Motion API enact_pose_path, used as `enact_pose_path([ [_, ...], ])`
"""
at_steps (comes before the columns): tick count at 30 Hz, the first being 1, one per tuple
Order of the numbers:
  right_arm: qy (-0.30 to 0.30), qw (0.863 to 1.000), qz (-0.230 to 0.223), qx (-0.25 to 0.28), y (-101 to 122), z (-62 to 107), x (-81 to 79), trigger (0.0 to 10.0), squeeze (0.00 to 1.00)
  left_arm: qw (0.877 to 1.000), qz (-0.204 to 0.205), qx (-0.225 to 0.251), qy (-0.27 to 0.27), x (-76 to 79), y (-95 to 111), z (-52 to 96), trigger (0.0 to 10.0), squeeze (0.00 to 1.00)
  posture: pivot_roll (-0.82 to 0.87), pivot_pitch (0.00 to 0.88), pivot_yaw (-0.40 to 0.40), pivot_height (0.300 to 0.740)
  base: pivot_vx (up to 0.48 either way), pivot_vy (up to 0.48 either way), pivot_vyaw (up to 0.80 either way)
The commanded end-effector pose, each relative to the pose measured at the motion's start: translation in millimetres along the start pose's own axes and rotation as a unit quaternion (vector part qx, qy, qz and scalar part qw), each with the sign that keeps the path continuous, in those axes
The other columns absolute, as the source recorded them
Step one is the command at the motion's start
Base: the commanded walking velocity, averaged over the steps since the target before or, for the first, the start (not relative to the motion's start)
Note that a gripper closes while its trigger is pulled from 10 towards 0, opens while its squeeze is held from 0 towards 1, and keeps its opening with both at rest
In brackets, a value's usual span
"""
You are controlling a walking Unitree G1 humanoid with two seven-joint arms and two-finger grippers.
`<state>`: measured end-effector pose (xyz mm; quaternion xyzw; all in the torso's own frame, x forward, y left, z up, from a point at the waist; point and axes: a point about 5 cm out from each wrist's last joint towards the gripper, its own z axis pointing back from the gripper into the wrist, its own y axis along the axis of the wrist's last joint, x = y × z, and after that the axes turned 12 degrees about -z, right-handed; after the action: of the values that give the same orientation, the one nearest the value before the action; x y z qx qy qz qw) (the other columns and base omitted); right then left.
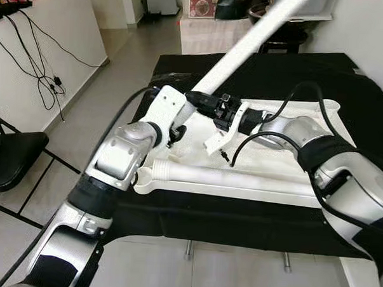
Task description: Building children table
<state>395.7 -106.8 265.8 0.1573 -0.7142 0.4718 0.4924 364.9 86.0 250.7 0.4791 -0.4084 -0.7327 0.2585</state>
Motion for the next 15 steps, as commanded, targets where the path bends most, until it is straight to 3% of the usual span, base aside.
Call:
enact_pose_path([
  [1,-0.038,0.999,-0.013,0.014,4,-8.3,12.9,10.0,0.0,1.0,0.012,-0.008,0.026,-13.0,-4,-0.2,0.0,0.0,-0.06,0.067,0.093,0.74,0.0,0.0,0.0],
  [7,-0.039,0.999,-0.017,0.012,4,-8.4,13.1,10.0,0.0,0.999,0.014,-0.006,0.035,-16.1,-6,-0.5,0.0,0.0,-0.06,0.062,0.094,0.74,0.0,0.0,0.0],
  [8,-0.059,0.998,-0.031,0.004,2,-6.8,15.7,10.0,0.28,0.999,0.016,-0.002,0.045,-19.4,-8,-0.3,0.0,0.0,-0.06,0.058,0.096,0.74,0.0,0.0,0.0],
  [9,-0.059,0.998,-0.031,0.004,2,-6.8,15.7,10.0,0.28,0.999,0.016,-0.002,0.045,-19.4,-8,-0.3,0.0,0.0,-0.06,0.058,0.096,0.74,0.0,0.0,0.0],
  [10,-0.069,0.997,-0.043,-0.005,0,-6.1,17.0,10.0,1.0,0.999,0.017,0.001,0.05,-21.2,-8,0.3,0.0,0.0,-0.06,0.058,0.096,0.74,0.0,0.0,0.0],
  [15,-0.073,0.996,-0.056,-0.012,-2,-2.4,16.8,10.0,1.0,0.997,0.018,0.01,0.07,-28.5,-7,3.0,0.0,0.0,-0.06,0.054,0.098,0.74,0.0,0.0,0.0],
])
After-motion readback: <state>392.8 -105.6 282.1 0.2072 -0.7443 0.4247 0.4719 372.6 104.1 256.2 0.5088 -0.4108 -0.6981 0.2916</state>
